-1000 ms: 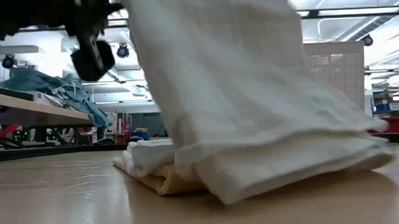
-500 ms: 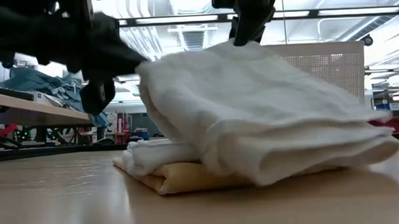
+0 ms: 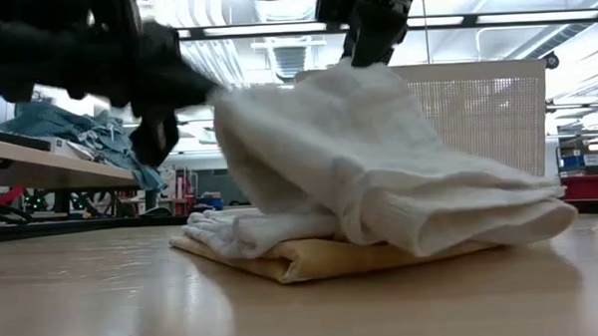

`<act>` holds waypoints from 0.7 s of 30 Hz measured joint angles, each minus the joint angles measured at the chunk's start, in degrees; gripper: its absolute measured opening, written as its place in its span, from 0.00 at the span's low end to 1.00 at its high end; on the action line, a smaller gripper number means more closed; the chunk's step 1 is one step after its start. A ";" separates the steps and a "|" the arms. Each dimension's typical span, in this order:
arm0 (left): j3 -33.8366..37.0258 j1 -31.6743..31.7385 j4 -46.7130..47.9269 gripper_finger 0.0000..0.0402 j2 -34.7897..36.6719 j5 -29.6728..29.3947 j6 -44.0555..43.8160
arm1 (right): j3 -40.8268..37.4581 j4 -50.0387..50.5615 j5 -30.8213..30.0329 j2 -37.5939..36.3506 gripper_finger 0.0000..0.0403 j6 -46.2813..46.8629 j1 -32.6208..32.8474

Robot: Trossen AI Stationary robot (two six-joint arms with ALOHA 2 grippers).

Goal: Fold towel
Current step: Stack the light gray patterned towel on top of the brown patterned towel

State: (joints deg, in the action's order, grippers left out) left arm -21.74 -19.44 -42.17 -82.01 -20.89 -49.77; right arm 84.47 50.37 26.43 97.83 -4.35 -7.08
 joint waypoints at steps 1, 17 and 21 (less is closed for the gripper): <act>0.00 0.01 -1.31 0.00 0.45 1.40 1.16 | 0.00 0.11 1.18 -0.46 0.00 0.03 -0.09; -8.75 -4.61 6.27 0.00 12.99 5.19 9.24 | 2.16 -0.41 -2.60 -12.65 0.00 9.08 7.77; -17.33 -6.43 24.37 0.00 13.17 4.54 9.24 | 2.16 -0.56 -6.05 -14.22 0.00 11.17 10.85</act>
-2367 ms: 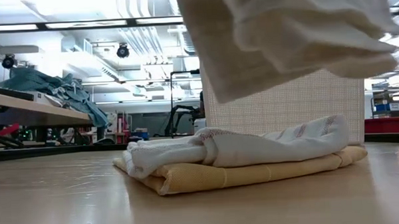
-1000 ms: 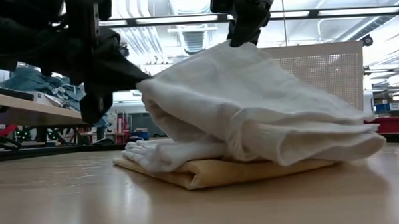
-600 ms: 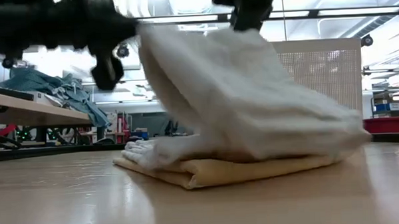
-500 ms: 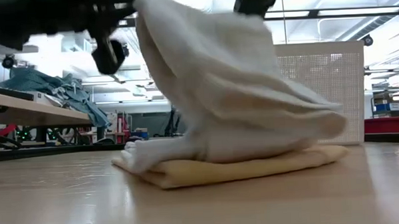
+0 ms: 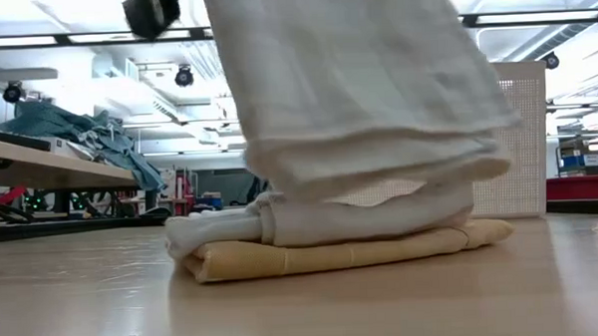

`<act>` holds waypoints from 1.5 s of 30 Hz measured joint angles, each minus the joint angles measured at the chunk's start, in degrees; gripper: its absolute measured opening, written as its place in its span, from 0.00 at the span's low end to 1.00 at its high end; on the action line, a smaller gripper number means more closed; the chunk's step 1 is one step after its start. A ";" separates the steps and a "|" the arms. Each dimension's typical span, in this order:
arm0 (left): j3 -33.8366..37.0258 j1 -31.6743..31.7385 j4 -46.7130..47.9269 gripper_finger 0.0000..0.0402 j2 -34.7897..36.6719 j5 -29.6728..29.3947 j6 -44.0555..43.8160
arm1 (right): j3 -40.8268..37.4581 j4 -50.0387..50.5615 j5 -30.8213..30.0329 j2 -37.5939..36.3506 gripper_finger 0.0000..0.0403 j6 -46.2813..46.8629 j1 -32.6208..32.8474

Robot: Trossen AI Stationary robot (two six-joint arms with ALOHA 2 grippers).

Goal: Fold towel
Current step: Stack the light gray patterned towel on top of the brown patterned towel

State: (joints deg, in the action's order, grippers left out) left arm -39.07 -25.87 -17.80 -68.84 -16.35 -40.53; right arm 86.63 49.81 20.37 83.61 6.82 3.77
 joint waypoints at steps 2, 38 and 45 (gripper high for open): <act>-4.98 -1.05 8.15 0.00 -0.26 -0.69 0.87 | 0.00 -1.00 -0.06 -0.81 0.00 0.50 1.53; -24.13 -13.90 26.62 0.00 -8.39 -11.18 -4.79 | 5.25 2.72 -8.17 3.59 0.00 6.82 14.25; -18.21 -11.43 23.59 0.00 -8.37 -11.18 -9.07 | 5.51 6.02 -8.21 5.43 0.00 4.52 11.54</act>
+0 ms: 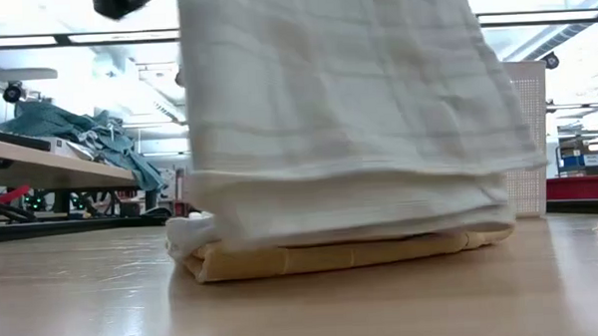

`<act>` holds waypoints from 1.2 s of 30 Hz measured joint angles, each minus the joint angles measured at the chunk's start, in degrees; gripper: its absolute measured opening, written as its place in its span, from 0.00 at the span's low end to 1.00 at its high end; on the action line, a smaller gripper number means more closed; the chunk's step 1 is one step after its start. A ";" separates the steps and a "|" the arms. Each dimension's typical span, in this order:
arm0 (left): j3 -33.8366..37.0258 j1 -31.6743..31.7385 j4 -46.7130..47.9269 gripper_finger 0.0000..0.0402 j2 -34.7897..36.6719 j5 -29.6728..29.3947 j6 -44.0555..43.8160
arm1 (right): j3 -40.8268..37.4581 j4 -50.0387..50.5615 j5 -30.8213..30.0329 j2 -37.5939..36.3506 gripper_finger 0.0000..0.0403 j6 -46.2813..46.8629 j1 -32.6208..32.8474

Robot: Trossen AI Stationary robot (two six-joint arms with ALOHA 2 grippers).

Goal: Fold towel
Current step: Stack the light gray patterned towel on top of the brown patterned towel

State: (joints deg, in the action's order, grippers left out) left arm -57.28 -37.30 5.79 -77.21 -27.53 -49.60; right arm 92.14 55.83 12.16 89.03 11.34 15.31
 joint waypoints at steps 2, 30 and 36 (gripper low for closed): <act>1.75 1.16 -2.00 0.00 0.29 0.72 -0.04 | 0.05 1.00 0.02 -0.02 0.00 -0.94 -1.57; 20.60 6.80 -14.87 0.00 14.45 1.40 -2.41 | -0.02 0.51 3.07 4.17 0.00 -10.58 -12.38; 22.22 8.03 -15.76 0.00 13.25 1.14 -3.41 | 0.33 0.51 3.04 4.33 0.00 -11.86 -13.41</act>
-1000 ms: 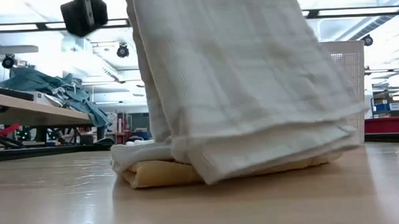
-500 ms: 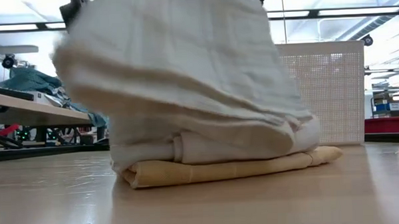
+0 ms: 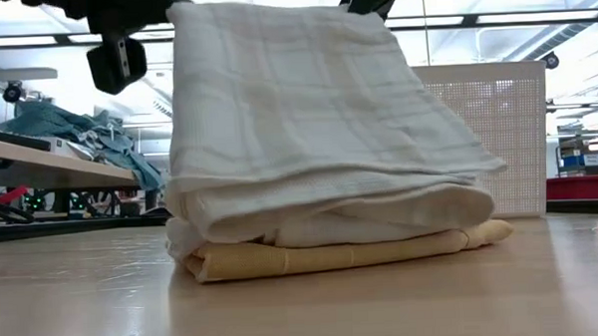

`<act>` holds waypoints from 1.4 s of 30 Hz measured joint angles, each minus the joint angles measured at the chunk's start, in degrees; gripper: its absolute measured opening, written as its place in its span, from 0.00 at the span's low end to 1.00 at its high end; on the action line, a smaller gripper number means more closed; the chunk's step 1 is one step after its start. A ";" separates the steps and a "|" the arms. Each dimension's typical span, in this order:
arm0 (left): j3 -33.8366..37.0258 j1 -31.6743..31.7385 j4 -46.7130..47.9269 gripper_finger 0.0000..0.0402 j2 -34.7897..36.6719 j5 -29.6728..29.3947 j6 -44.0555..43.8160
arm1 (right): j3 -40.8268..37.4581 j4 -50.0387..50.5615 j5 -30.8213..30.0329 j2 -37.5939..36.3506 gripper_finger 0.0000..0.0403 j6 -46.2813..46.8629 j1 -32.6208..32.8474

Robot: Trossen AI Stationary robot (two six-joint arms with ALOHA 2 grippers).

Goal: Fold towel
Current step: Stack the light gray patterned towel on top of the brown patterned towel

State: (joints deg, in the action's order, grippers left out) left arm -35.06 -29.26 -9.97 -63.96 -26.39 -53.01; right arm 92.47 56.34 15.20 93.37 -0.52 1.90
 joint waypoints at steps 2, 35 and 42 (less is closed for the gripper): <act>0.36 0.71 -0.01 0.00 0.00 0.58 0.38 | 0.00 -0.07 -0.07 0.27 0.00 -0.30 -0.39; 15.38 9.46 -10.10 0.34 6.95 1.69 -6.50 | 0.00 -3.23 -10.08 4.89 0.38 -3.53 -5.69; 15.38 6.42 -9.69 0.32 4.11 9.58 -0.26 | -3.05 -0.13 -4.77 4.34 0.39 -2.28 -3.16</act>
State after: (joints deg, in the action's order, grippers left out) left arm -19.68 -22.85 -19.66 -59.85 -16.81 -53.27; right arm 89.41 56.21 10.43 97.71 -2.79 -1.26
